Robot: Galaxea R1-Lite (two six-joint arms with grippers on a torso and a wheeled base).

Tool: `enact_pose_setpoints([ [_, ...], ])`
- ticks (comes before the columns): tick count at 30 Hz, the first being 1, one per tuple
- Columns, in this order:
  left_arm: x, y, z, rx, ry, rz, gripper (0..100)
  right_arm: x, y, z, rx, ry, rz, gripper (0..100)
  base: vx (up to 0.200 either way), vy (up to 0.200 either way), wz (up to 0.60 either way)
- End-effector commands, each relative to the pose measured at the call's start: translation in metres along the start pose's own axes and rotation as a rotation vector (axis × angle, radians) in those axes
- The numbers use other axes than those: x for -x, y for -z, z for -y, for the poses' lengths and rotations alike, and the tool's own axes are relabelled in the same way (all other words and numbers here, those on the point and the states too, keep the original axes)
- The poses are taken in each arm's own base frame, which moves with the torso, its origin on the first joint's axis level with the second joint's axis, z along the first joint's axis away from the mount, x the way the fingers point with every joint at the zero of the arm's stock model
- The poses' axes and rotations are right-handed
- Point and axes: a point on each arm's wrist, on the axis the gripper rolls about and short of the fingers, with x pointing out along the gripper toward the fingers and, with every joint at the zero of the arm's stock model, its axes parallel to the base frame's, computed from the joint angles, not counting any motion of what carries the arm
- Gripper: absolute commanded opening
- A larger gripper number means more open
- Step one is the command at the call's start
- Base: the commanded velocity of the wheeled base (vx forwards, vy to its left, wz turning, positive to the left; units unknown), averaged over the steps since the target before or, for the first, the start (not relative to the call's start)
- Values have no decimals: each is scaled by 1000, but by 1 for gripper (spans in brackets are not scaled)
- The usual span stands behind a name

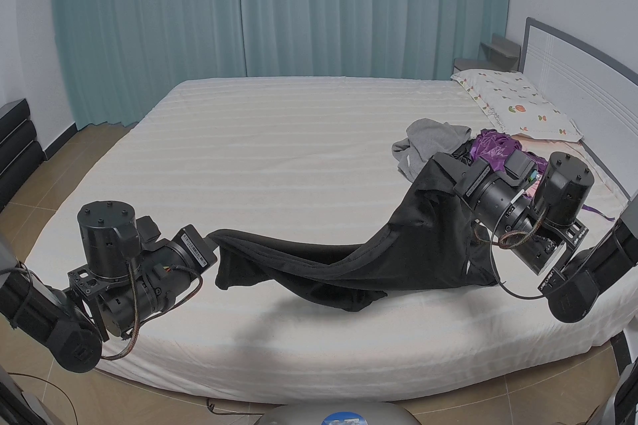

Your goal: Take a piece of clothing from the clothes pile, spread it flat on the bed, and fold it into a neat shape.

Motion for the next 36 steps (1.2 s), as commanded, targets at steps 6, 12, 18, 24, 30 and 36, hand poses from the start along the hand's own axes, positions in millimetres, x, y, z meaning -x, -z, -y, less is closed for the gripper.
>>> enact_pose_setpoints([
  [6,0,0,0,-4,-2,-1,0,7,0,5,0,22,-11,0,0,200,0],
  [12,-1,1,-1,-1,-5,-4,0,18,3,18,-2,72,-37,0,0,200,0],
  [18,0,3,-3,-2,-11,-11,0,29,4,32,-29,140,-55,0,0,0,0],
  [24,2,6,-2,-6,-10,-24,0,47,1,27,-59,141,-55,0,0,0,0],
  [30,13,14,-8,-12,-29,-53,0,68,1,19,-68,129,-68,0,-200,0,0],
  [36,31,13,-6,-20,-12,-35,0,92,-8,3,-64,83,-38,0,-200,0,0],
])
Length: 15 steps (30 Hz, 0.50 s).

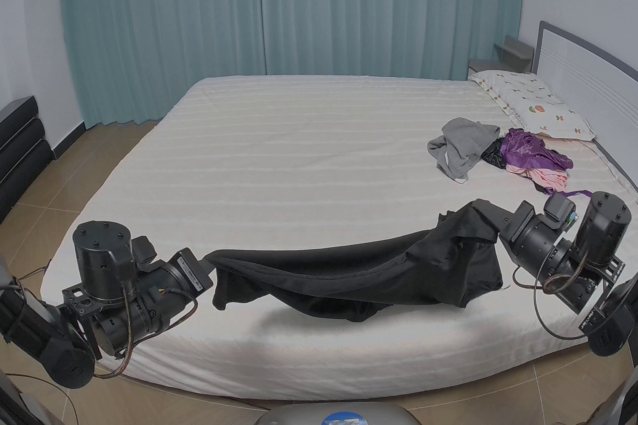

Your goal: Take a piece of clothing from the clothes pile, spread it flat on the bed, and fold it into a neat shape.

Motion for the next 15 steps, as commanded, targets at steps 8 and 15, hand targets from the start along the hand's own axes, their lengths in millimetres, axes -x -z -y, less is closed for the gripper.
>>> enact_pose_setpoints([
  [8,56,-23,23,-58,83,93,0,78,-39,-56,39,-224,220,0,-75,0,0],
  [15,51,-66,63,-52,74,111,0,67,-81,-91,64,-222,311,0,0,0,0],
])
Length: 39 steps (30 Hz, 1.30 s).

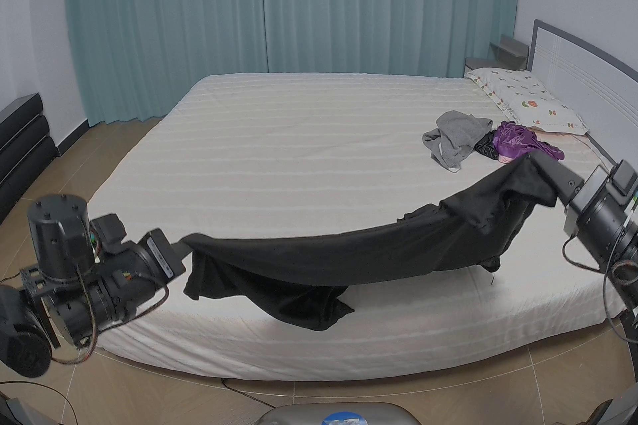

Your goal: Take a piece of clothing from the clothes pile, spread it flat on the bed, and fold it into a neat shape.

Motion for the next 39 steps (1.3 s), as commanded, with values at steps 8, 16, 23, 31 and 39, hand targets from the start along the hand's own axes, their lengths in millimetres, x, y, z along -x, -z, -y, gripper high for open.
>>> enact_pose_setpoints([
  [8,-50,-85,48,36,22,157,0,-95,-67,-23,81,41,210,0,0,0,0],
  [16,-101,-99,39,50,-14,157,0,-166,-58,21,103,142,182,0,175,0,0],
  [23,-145,-105,36,53,-19,162,0,-211,-31,61,108,200,144,0,200,0,0],
  [31,-205,-99,10,61,-64,120,0,-244,-2,113,131,294,74,0,200,0,0],
  [39,-267,-66,-29,62,-188,31,0,-255,55,173,119,393,-30,0,100,0,0],
])
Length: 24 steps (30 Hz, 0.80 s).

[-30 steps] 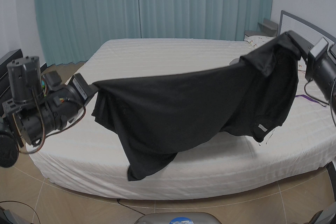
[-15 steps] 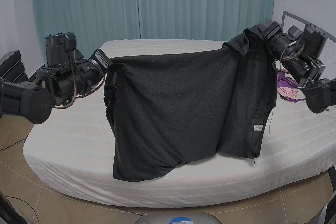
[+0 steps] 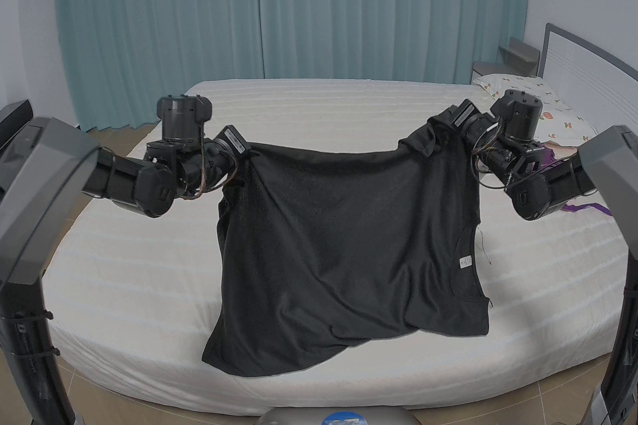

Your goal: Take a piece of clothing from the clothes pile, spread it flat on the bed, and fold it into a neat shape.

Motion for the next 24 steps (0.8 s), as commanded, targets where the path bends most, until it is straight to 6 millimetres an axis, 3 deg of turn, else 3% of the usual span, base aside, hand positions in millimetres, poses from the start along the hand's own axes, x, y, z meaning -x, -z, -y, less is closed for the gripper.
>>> enact_pose_setpoints([
  [1,-54,37,-38,-2,-106,-76,0,-22,68,52,9,102,-113,0,0,0,0],
  [8,-76,59,-49,-5,-124,-106,0,-26,105,83,9,166,-165,0,0,0,0],
  [14,-80,57,-46,-1,-126,-74,0,-32,113,88,19,180,-173,0,0,0,0],
  [15,-80,56,-45,1,-125,-73,0,-32,113,88,18,179,-172,100,0,0,0],
  [16,-80,55,-44,2,-120,-72,0,-34,111,86,20,177,-173,100,0,0,0],
  [17,-82,54,-45,-2,-126,-74,100,-37,112,87,22,189,-187,100,0,0,0],
  [21,-97,60,-58,-3,-166,-81,100,-43,137,111,45,265,-250,100,0,0,0],
  [22,-100,60,-59,-4,-168,-73,100,-47,137,115,61,273,-230,100,0,0,0],
  [24,-101,52,-56,-3,-185,-55,100,-62,115,111,58,263,-117,100,0,0,0],
])
